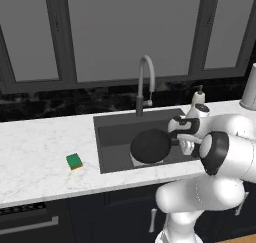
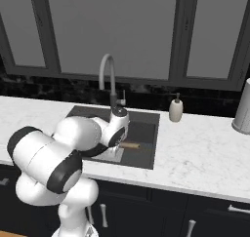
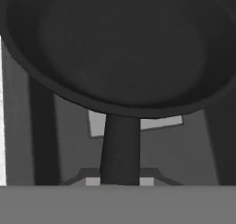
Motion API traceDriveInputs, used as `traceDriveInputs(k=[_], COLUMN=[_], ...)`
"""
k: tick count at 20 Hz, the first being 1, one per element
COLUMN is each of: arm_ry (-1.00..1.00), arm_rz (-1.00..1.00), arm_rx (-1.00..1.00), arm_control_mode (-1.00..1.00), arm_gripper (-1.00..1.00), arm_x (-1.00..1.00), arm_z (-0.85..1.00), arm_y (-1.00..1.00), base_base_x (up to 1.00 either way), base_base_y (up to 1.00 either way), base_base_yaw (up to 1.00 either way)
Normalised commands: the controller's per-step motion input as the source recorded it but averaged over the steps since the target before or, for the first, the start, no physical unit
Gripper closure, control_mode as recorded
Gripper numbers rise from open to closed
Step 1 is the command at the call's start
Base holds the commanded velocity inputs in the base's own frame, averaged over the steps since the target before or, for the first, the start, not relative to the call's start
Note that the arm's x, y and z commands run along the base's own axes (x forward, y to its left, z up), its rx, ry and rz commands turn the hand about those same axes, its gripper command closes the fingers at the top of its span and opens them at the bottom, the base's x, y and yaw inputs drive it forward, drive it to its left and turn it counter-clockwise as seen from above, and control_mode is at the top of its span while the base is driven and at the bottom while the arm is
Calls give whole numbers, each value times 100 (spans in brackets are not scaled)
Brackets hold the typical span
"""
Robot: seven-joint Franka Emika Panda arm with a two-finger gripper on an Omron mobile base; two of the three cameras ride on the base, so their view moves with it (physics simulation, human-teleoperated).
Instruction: Pick the pan and sponge and place them into the sink. Then turn on the water.
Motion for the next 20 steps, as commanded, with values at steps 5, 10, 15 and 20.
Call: traceDriveInputs(k=[5,10,15,20], arm_ry=[2,0,-2,-6], arm_rz=[5,0,0,0], arm_rx=[0,0,0,0], arm_control_mode=[-100,-100,-100,-100], arm_gripper=[100,100,100,100], arm_x=[42,19,10,18], arm_z=[-28,-58,-74,-52], arm_y=[28,3,1,0], base_base_x=[0,0,0,0], base_base_y=[0,0,0,0], base_base_yaw=[0,0,0,0])
